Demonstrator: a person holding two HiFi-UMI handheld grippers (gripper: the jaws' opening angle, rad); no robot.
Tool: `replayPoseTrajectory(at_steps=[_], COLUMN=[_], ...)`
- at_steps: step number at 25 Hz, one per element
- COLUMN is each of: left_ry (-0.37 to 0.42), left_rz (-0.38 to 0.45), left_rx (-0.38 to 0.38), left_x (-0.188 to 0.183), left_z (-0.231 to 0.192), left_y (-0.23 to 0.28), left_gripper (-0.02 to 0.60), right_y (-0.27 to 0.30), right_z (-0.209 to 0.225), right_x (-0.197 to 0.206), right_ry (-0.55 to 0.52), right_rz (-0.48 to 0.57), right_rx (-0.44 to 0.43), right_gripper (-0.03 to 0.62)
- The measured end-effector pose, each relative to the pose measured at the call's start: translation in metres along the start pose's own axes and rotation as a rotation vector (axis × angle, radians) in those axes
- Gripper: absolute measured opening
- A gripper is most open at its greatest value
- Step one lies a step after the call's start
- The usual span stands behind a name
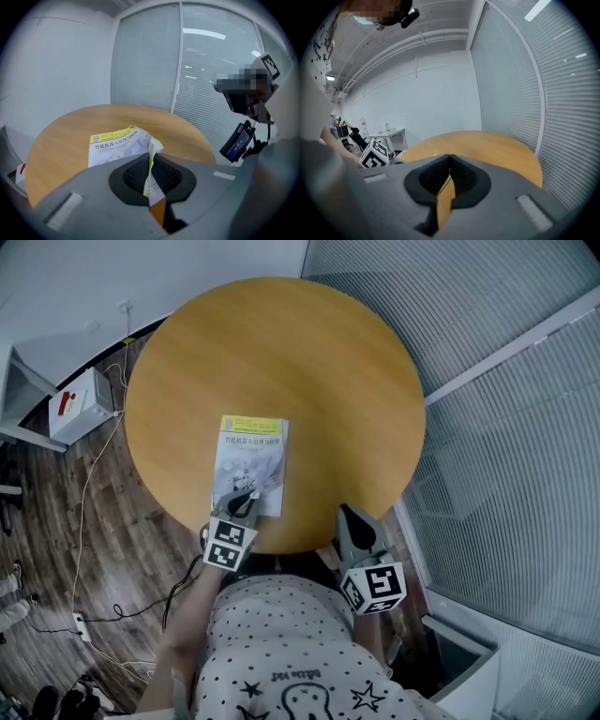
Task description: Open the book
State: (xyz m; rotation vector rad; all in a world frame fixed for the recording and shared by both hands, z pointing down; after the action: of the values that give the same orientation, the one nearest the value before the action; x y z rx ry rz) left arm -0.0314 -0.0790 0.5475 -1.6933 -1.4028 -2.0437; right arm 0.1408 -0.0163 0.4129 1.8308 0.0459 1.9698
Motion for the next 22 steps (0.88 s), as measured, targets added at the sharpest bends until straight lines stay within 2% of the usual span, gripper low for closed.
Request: replayPoseTrajectory(at_steps=[8, 22], left_ry=[-0.086, -0.164], left_rz=[0.092, 0.163], left_rx=[-0.1, -0.242], left_x=[-0.01, -0.017], left_z=[-0.03, -0.062], left_y=[-0.024, -0.057], left_gripper=[0.023, 0.023], right_y=[0.011, 0.015], right_z=[-0.02, -0.019], right_x=[0.001, -0.005], right_ry=[-0.005, -0.018], right_rz=[0.012, 0.024], right_rx=[-0.044, -0.06], right_gripper=[0.005, 0.005])
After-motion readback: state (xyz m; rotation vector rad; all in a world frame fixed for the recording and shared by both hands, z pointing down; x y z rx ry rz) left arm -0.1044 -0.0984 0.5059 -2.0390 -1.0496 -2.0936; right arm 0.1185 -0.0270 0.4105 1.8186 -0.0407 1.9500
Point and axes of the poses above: the fingertips, and each gripper's own axes: y forward along the fingers, z to its right, x out of its underside, the point moved 2 cm from there along -y, backward along the fingers, and after that the axes turned 3 degrees about z, right-handed, at the moved point
